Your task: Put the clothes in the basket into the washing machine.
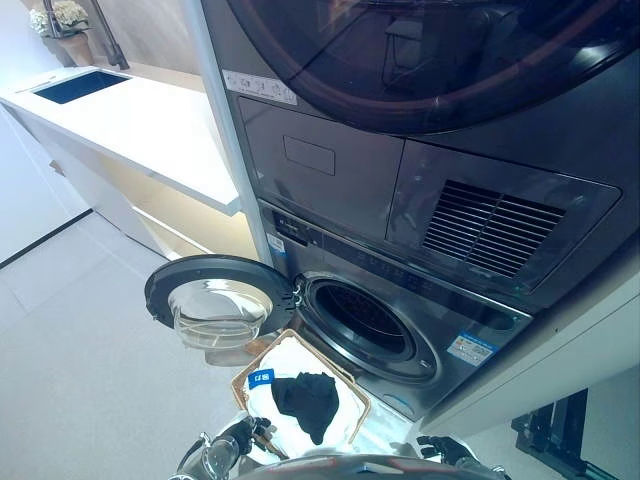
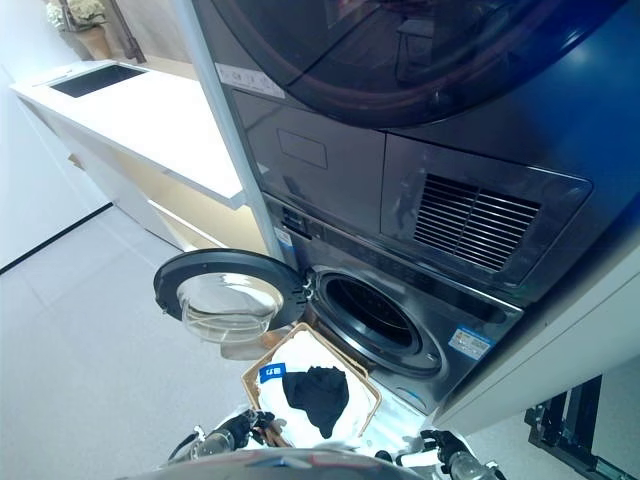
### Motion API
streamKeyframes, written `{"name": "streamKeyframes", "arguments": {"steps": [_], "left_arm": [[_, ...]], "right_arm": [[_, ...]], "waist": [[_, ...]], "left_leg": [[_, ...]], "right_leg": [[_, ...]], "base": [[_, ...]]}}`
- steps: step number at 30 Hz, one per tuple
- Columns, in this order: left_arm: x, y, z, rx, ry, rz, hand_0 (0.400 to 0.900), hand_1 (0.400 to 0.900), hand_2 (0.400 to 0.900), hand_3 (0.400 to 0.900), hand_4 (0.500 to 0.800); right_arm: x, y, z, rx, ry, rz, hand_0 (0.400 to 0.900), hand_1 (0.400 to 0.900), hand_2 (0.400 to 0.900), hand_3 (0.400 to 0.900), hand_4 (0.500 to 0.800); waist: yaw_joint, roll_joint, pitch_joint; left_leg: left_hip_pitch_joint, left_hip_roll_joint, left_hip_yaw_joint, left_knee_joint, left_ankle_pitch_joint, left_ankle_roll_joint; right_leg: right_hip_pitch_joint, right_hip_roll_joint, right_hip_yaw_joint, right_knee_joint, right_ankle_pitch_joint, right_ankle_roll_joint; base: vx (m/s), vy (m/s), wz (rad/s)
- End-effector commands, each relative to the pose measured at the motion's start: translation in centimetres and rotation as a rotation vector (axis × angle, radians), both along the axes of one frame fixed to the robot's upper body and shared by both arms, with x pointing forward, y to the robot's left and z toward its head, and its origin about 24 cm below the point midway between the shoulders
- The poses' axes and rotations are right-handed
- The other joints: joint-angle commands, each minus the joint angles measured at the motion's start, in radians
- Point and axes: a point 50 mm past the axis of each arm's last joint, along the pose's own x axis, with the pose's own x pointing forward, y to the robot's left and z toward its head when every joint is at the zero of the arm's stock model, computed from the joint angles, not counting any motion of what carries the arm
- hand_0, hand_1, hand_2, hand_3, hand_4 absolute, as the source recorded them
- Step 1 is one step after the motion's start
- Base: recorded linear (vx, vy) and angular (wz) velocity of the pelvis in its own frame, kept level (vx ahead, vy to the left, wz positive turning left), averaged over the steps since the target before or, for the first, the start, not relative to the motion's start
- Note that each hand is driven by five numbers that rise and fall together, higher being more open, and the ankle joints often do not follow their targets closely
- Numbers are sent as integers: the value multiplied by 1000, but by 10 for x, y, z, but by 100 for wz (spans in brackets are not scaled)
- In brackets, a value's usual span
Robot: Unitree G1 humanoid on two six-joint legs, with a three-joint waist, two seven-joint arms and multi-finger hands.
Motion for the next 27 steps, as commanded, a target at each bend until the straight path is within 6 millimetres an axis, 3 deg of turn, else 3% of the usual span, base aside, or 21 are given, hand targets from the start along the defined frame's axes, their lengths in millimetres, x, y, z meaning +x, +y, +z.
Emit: {"name": "streamKeyframes", "arguments": {"steps": [1,7,13,19,27], "left_arm": [[28,19,10,41,-78,20,900,900,900,900,800],[48,17,18,69,-146,-43,900,900,900,900,800],[95,3,39,82,-304,-133,900,900,900,900,800],[157,-21,79,138,-546,-310,900,900,900,900,800],[223,-28,144,301,-833,-400,900,900,900,900,800]], "right_arm": [[8,7,-1,9,-10,-13,900,900,900,900,800],[14,-5,3,-19,-44,-83,900,900,900,900,800],[29,-28,13,-84,-99,-157,900,900,900,900,800],[39,-55,27,-172,-155,-217,900,900,900,900,800],[66,-74,46,-231,-303,-292,900,900,900,900,800]], "waist": [[-8,-73,-15],[-21,-69,23],[-42,-54,94],[-61,-24,178],[-95,-7,290]], "left_leg": [[-38,-69,-2,-1,-22,42],[-86,-73,-1,-1,-9,42],[-214,-86,6,-1,21,49],[-317,-103,11,4,49,56],[-528,-121,61,149,28,73]], "right_leg": [[11,-57,25,17,-1,81],[-39,-59,31,18,15,83],[-172,-68,47,20,55,85],[-288,-84,72,47,76,77],[-507,-89,128,159,86,57]], "base": [[0,0,0],[-31,0,-1],[-105,18,-7],[-99,52,-11],[-142,48,-19]]}}
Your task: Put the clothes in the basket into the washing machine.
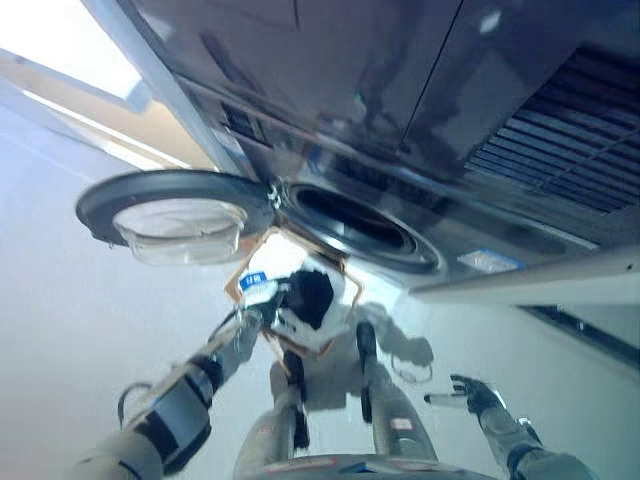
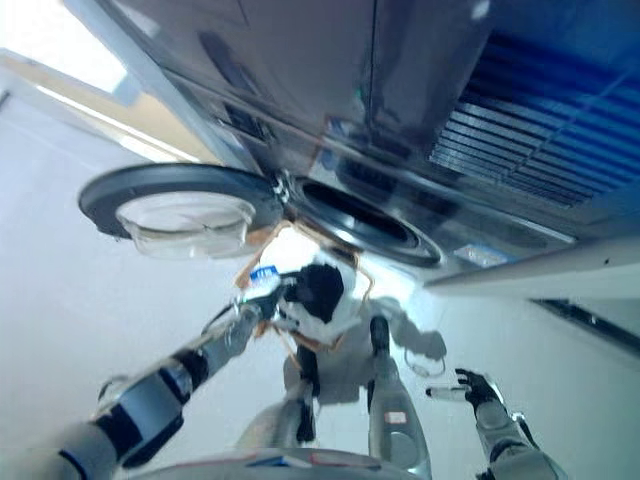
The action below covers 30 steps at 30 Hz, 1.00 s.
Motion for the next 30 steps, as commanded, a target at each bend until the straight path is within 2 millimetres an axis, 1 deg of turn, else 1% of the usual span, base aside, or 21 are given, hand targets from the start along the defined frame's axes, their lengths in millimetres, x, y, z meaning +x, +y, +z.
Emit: {"name": "streamKeyframes", "arguments": {"steps": [1,5,11,13,15,16,17,19,21,25,27,28,30], "left_arm": [[19,5,24,0,-132,20,900,900,900,900,800],[39,10,54,21,-245,29,900,900,900,900,800],[61,14,92,181,-385,-40,900,900,900,900,800],[67,15,102,196,-414,-36,900,900,900,900,800],[71,19,112,229,-434,-35,900,900,900,900,800],[74,19,117,234,-443,-36,900,900,900,900,800],[75,20,121,241,-458,-39,900,900,900,900,800],[79,20,132,267,-486,-50,900,900,900,900,800],[84,19,143,266,-513,-50,900,900,900,900,800],[88,21,155,286,-532,-45,900,900,900,900,800],[91,23,164,295,-534,-41,900,900,900,900,800],[92,24,164,305,-525,-43,900,900,900,900,800],[93,25,167,306,-521,-45,900,900,900,900,800]], "right_arm": [[-18,-24,5,-71,-9,-94,900,900,900,900,800],[-19,-27,7,-75,-42,-120,900,900,900,900,800],[-5,-30,16,-90,-127,-137,900,900,900,900,800],[1,-30,19,-87,-158,-142,900,900,900,900,800],[5,-34,24,-97,-180,-150,900,900,900,900,800],[4,-35,24,-92,-185,-154,900,900,900,900,800],[2,-36,23,-90,-190,-161,900,900,900,900,800],[2,-40,26,-97,-208,-181,900,900,900,900,800],[3,-39,26,-89,-218,-184,900,900,900,900,800],[13,-32,27,-73,-234,-170,900,900,900,900,800],[18,-33,30,-80,-233,-159,900,900,900,900,800],[18,-36,31,-89,-226,-160,900,900,900,900,800],[11,-39,28,-103,-185,-141,900,900,900,900,800]], "waist": [[-21,-17,4],[-39,-7,20],[-69,-2,37],[-80,-4,48],[-85,-5,54],[-88,-6,58],[-86,0,62],[-91,4,73],[-93,9,79],[-96,17,97],[-101,19,109],[-102,19,114],[-101,21,119]], "left_leg": [[-132,-41,-13,105,-35,26],[-236,-45,-1,162,-45,26],[-369,-37,26,224,-61,26],[-410,-33,32,250,-68,28],[-447,-29,40,270,-75,30],[-465,-28,40,281,-79,33],[-465,-22,32,291,-110,29],[-509,-14,31,330,-124,33],[-548,-8,31,364,-136,34],[-618,-3,43,433,-168,36],[-655,-2,56,473,-185,42],[-665,-2,57,485,-190,41],[-685,-5,61,507,-200,45]], "right_leg": [[-53,-26,32,79,-8,13],[-153,-23,38,120,-9,5],[-280,-15,61,141,6,3],[-316,-12,65,149,11,3],[-349,-11,70,154,15,3],[-366,-8,71,159,16,2],[-369,0,75,166,-7,6],[-410,0,74,188,-13,3],[-450,0,76,215,-23,0],[-532,1,84,285,-47,-3],[-575,3,89,323,-56,-3],[-586,4,90,334,-59,-4],[-607,3,87,357,-66,-4]], "base": [[-88,4,-3],[-83,8,-3],[-48,11,-13],[-30,14,-11],[-16,14,-10],[81,9,-8],[89,12,-9],[43,2,0],[0,-13,6],[4,9,-2],[0,0,0],[0,0,0],[30,4,4]]}}
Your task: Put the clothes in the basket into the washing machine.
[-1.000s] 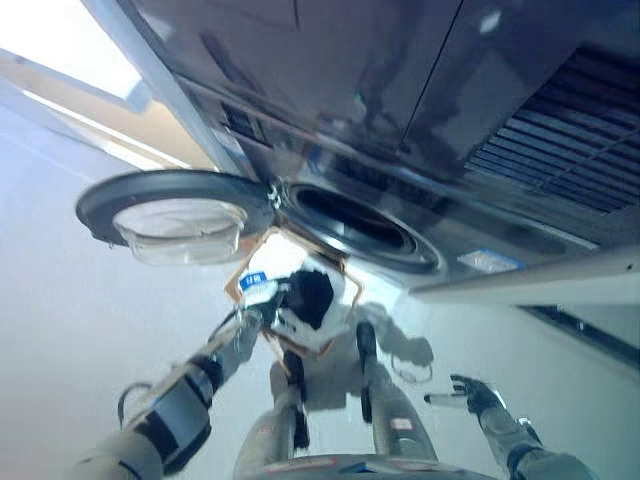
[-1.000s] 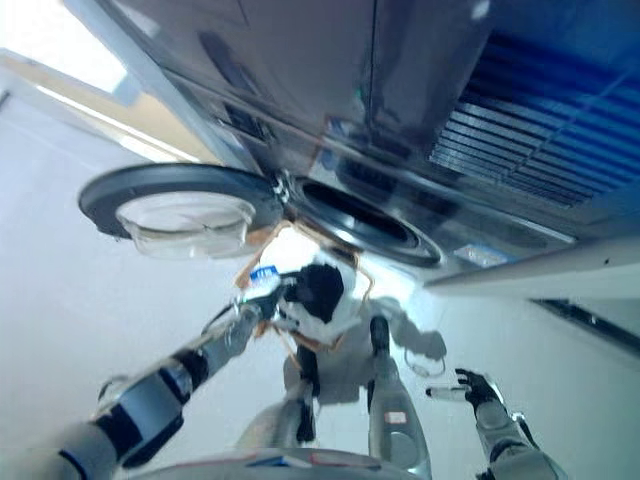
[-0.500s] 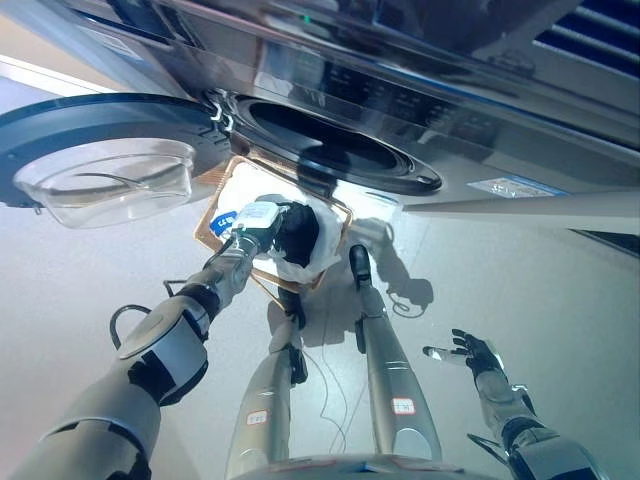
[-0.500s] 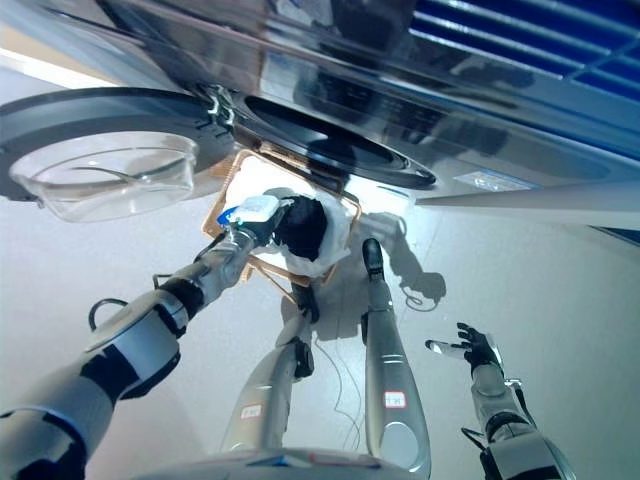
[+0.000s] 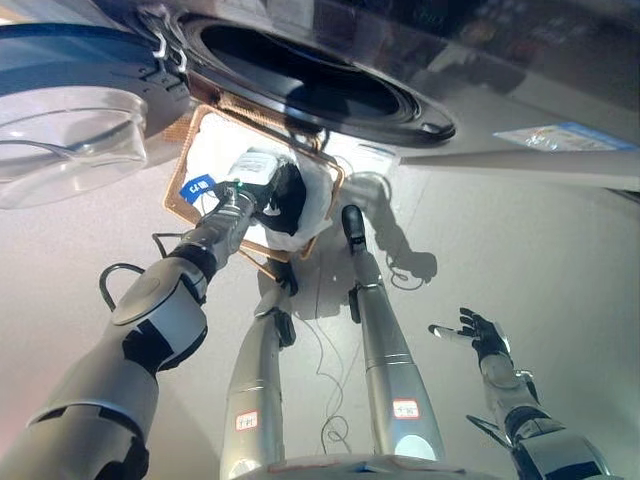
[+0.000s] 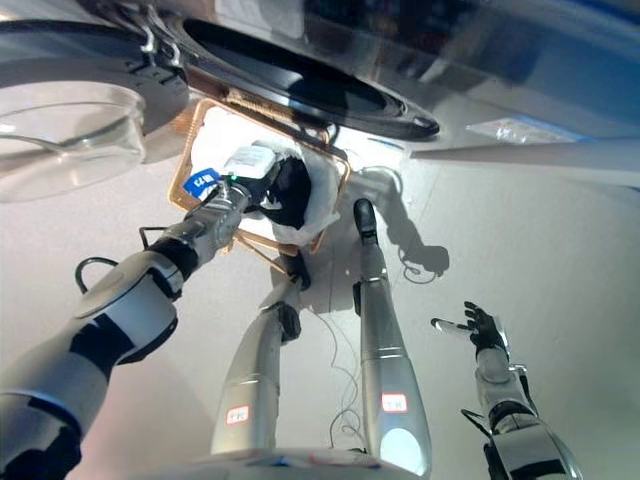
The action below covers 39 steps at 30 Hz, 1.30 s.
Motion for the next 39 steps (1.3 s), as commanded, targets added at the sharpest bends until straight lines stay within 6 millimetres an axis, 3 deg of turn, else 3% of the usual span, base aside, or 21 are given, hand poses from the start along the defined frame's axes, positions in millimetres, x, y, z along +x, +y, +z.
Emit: {"name": "streamKeyframes", "arguments": {"steps": [1,7,10,18,23,29,37,38,39], "left_arm": [[2,20,11,4,-16,40,900,900,900,900,800],[2,29,11,16,12,69,900,900,900,900,800],[1,35,7,32,49,99,900,900,900,900,800],[-2,37,-6,44,80,143,900,900,900,900,800],[2,36,3,137,51,144,900,900,900,900,800],[3,37,8,292,43,124,900,900,900,900,800],[3,39,8,313,45,134,900,900,900,900,800],[3,40,7,313,48,137,841,841,841,841,765],[3,40,6,316,54,140,612,612,612,612,627]], "right_arm": [[-51,-36,-12,-97,189,-50,900,900,900,900,800],[-119,-46,-32,-81,403,-76,900,900,900,900,800],[-131,-50,-33,-68,434,-129,900,900,900,900,800],[-101,-41,-31,-18,326,-184,900,900,900,900,800],[-83,-28,-31,16,244,-168,900,900,900,900,800],[-69,-31,-23,22,174,-185,900,900,900,900,800],[-63,-27,-22,45,137,-198,900,900,900,900,800],[-62,-26,-22,49,133,-198,900,900,900,900,800],[-60,-26,-22,51,126,-203,900,900,900,900,800]], "waist": [[-17,19,-1],[-12,20,-2],[-12,22,-2],[-18,10,-7],[-37,-9,-19],[-43,-16,-27],[-47,-24,-37],[-48,-25,-37],[-49,-27,-38]], "left_leg": [[-59,-18,-11,53,-63,21],[-107,-30,-6,92,-85,32],[-141,-29,-1,134,-101,36],[-238,-16,12,283,-167,54],[-298,-10,4,334,-196,63],[-323,-5,5,346,-212,72],[-323,-2,12,343,-226,84],[-324,-1,12,345,-228,86],[-324,-1,12,345,-229,87]], "right_leg": [[-15,7,-28,69,-58,-19],[-73,19,-26,111,-77,-28],[-109,23,-22,141,-86,-30],[-201,41,-17,257,-130,-42],[-250,54,-21,287,-146,-51],[-277,65,-17,287,-150,-53],[-283,74,-16,271,-151,-51],[-283,76,-15,266,-150,-50],[-282,79,-13,259,-147,-50]], "base": [[0,0,0],[14,30,-3],[1,46,-6],[-2,24,-6],[14,23,-10],[36,39,-15],[39,34,-11],[36,47,-15],[35,37,-12]]}}
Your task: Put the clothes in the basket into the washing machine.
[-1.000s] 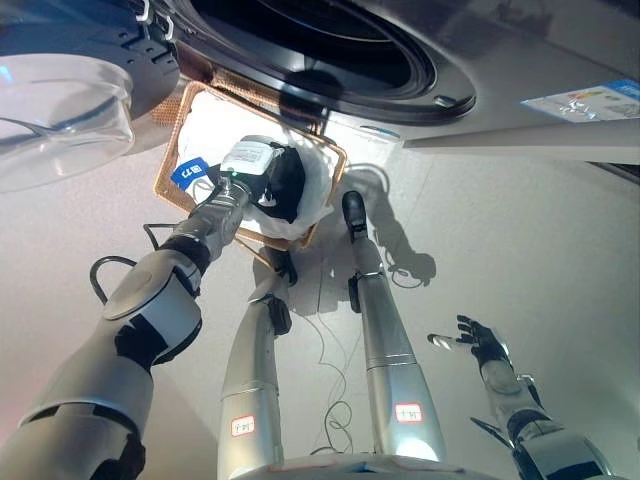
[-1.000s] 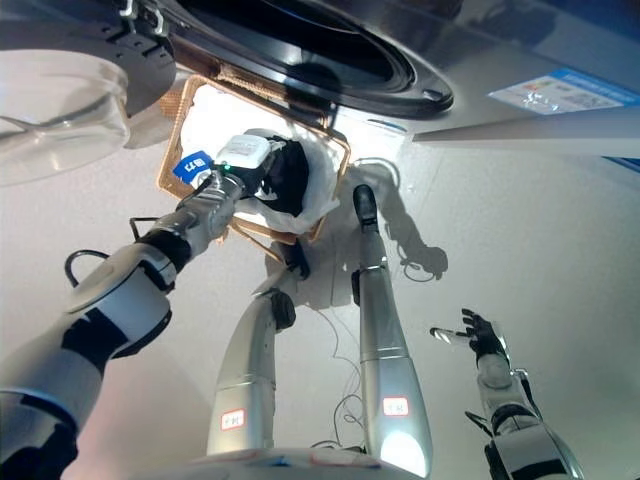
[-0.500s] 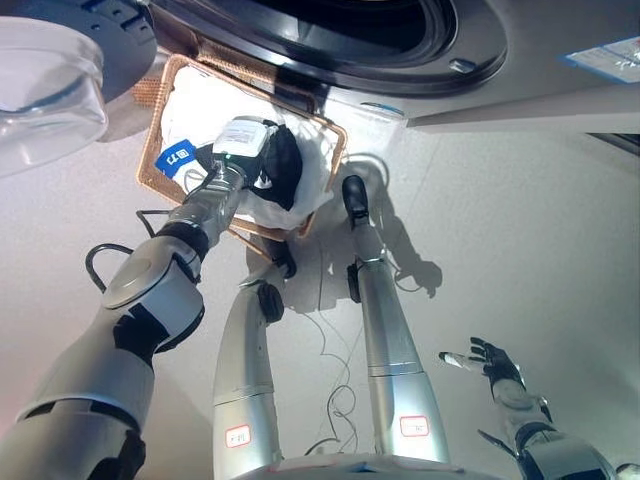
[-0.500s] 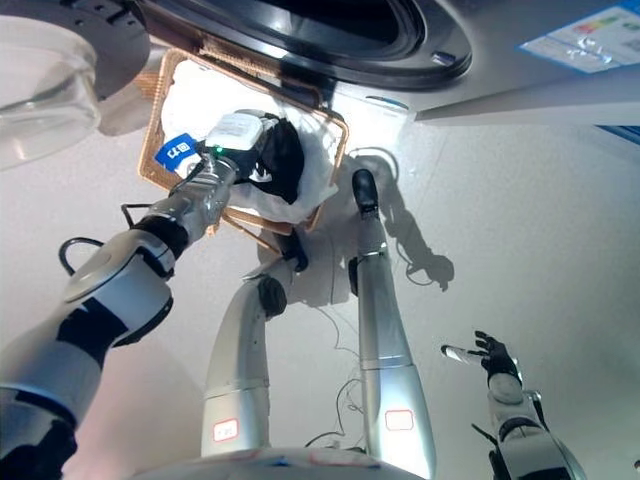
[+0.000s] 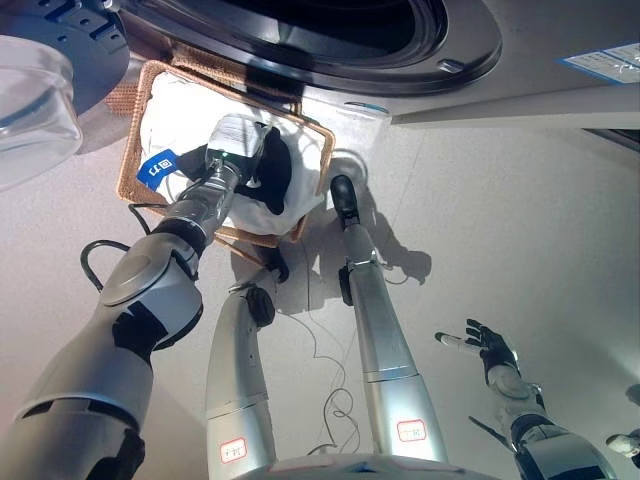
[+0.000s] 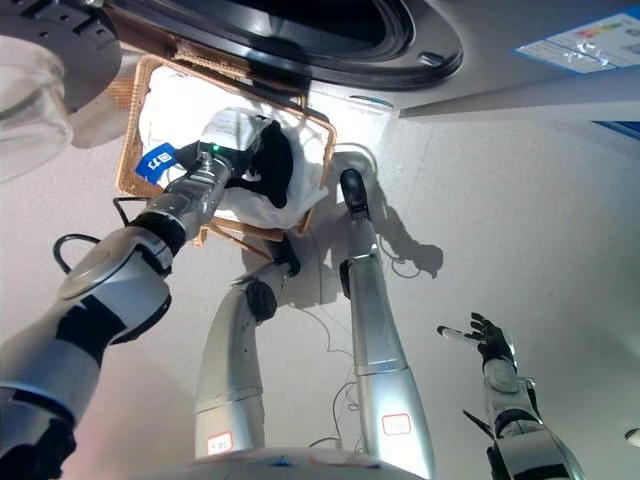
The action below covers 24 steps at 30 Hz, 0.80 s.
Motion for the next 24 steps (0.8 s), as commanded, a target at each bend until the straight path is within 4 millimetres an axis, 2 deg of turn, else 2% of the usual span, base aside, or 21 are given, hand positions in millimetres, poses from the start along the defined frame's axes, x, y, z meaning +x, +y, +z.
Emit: {"name": "streamKeyframes", "arguments": {"steps": [1,7,13,21,24], "left_arm": [[-8,21,-26,121,116,78,400,400,400,400,500],[-11,24,-36,120,134,84,400,400,400,400,500],[-12,16,-42,95,135,65,400,400,400,400,500],[-15,17,-47,20,102,68,400,400,400,400,500],[-17,18,-49,-65,78,85,400,400,400,400,500]], "right_arm": [[-36,-15,-12,-12,90,-120,900,900,900,900,800],[-31,-14,-10,3,62,-137,900,900,900,900,800],[-27,-12,-9,6,42,-141,900,900,900,900,800],[-25,-13,-6,-4,16,-135,900,900,900,900,800],[-25,-12,-6,-9,6,-121,900,900,900,900,800]], "waist": [[-32,-28,16],[-37,-38,0],[-42,-42,-16],[-49,-41,-23],[-49,-40,-22]], "left_leg": [[37,-59,-22,-44,-51,31],[46,-54,-27,-58,-51,32],[83,-54,-29,-105,-41,30],[197,-58,-30,-235,5,14],[258,-59,-34,-295,32,0]], "right_leg": [[29,31,-62,47,-81,-71],[45,34,-65,12,-69,-67],[82,34,-65,-45,-46,-64],[194,22,-62,-159,-3,-55],[263,11,-61,-212,17,-50]], "base": [[32,25,-8],[28,22,-7],[29,20,-4],[30,5,-1],[38,-32,5]]}}
